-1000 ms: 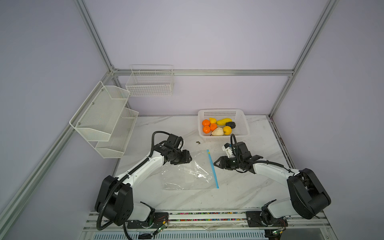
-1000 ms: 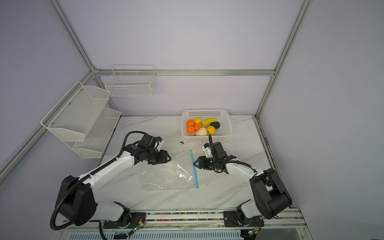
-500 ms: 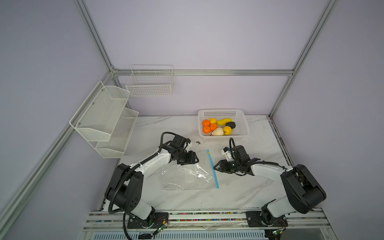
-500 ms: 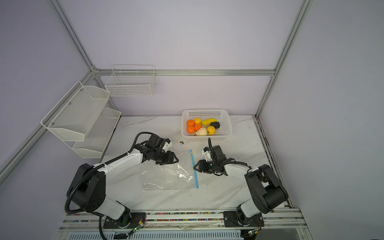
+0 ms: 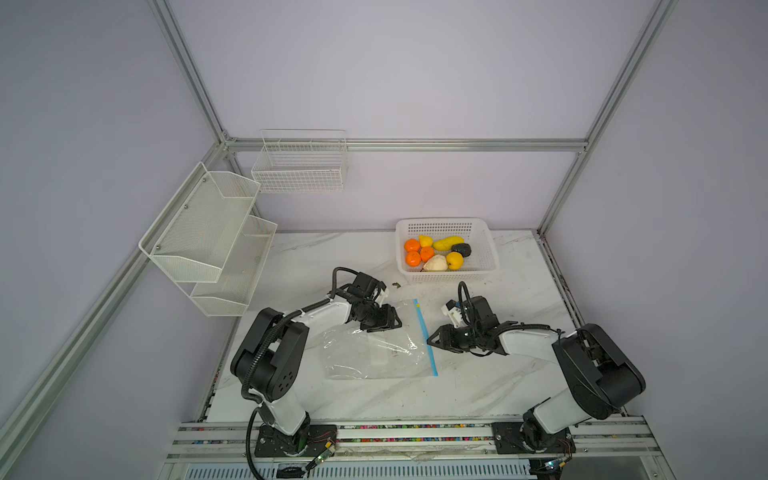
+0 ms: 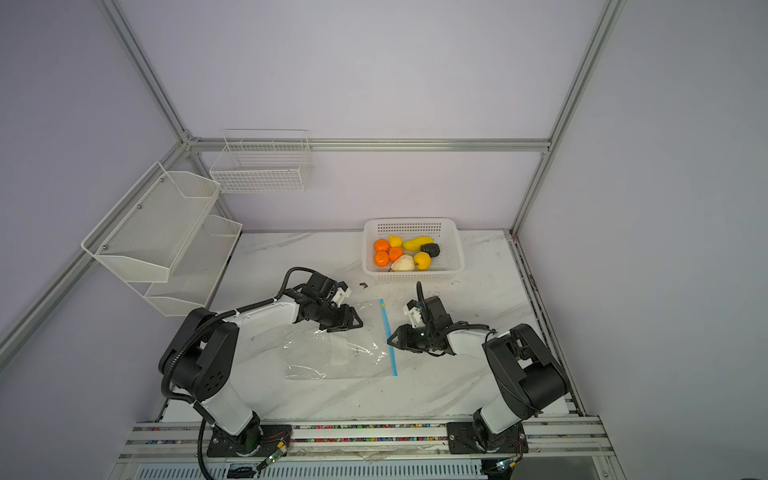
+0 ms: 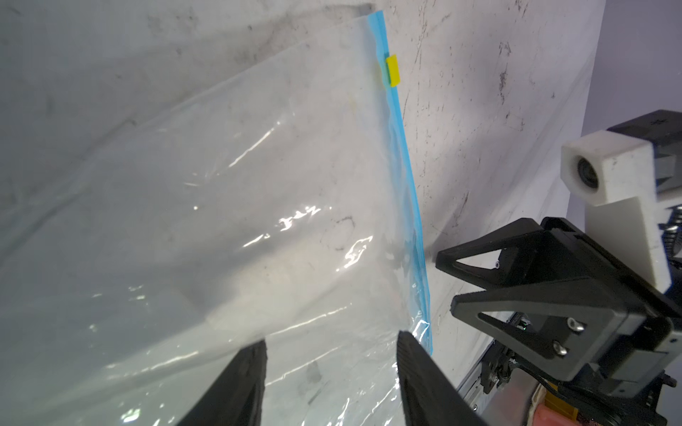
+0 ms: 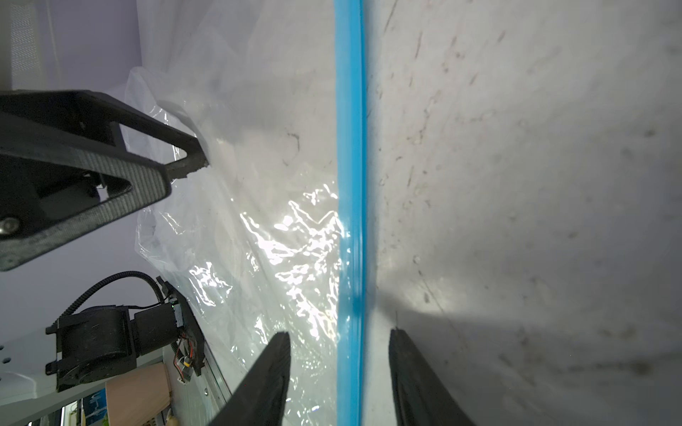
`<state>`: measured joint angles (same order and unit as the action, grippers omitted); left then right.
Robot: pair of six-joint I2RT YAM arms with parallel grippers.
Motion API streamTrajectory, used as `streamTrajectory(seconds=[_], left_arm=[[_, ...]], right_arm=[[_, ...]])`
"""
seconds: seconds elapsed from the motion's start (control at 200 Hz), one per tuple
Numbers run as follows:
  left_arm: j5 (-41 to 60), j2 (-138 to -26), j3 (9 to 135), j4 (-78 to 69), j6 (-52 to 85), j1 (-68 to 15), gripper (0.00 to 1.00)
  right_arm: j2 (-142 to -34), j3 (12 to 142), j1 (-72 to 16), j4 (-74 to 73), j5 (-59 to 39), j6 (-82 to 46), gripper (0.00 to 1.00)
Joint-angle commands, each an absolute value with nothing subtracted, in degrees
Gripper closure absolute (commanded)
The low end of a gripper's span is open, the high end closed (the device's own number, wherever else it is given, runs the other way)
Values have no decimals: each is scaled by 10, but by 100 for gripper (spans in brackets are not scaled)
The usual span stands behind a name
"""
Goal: Place the food in the zip-top bag and seal the zipper
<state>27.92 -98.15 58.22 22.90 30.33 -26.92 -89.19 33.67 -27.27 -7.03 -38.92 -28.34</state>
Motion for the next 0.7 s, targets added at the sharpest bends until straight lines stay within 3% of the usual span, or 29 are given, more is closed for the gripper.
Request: streamTrajectory(seconds=[0.0, 0.695], left_arm=[[294, -985, 556, 200, 299, -270, 44], [292, -1009, 526, 183, 305, -269, 45]], right_arm=[[-899, 331, -270, -95, -408, -299, 53], [-916, 331, -269, -124, -435, -332, 54]])
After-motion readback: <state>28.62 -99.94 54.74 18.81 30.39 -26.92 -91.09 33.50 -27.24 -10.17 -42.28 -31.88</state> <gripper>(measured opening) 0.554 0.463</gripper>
